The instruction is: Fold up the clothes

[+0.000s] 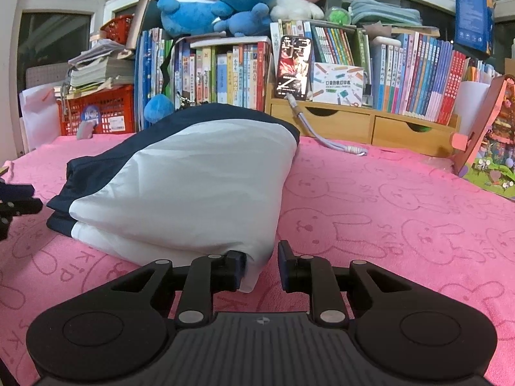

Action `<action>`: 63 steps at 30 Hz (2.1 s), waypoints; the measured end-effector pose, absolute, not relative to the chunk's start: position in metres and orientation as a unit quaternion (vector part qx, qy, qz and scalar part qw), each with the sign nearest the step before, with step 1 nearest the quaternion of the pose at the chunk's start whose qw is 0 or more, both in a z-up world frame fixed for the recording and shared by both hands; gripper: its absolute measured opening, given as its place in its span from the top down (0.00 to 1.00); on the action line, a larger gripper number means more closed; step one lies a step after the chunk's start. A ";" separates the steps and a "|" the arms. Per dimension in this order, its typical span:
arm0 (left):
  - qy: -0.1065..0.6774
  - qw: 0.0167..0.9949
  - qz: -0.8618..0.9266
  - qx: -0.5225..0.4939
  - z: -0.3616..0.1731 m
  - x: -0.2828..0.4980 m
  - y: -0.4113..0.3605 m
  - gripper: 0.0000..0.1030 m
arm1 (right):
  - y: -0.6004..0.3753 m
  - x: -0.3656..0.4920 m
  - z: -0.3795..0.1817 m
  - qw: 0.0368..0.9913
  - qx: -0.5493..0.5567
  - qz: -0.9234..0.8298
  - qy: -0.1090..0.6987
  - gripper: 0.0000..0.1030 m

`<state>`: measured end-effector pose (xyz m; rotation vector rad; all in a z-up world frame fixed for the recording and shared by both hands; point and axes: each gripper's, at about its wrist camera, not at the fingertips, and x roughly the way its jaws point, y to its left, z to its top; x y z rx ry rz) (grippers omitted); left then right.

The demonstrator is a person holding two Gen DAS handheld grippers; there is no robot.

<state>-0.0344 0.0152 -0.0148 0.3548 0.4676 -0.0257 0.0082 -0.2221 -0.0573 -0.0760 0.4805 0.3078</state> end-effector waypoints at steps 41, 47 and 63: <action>0.268 0.945 -0.169 0.080 -0.019 0.020 0.033 0.23 | -0.230 0.035 -0.049 0.913 -0.118 0.280 0.271 0.03; 0.289 0.941 -0.172 0.027 -0.034 0.025 0.037 0.19 | -0.236 0.046 -0.062 0.899 -0.096 0.291 0.314 0.00; 0.307 0.936 -0.174 0.006 -0.036 0.025 0.046 0.07 | -0.235 0.047 -0.064 0.896 -0.097 0.296 0.315 0.00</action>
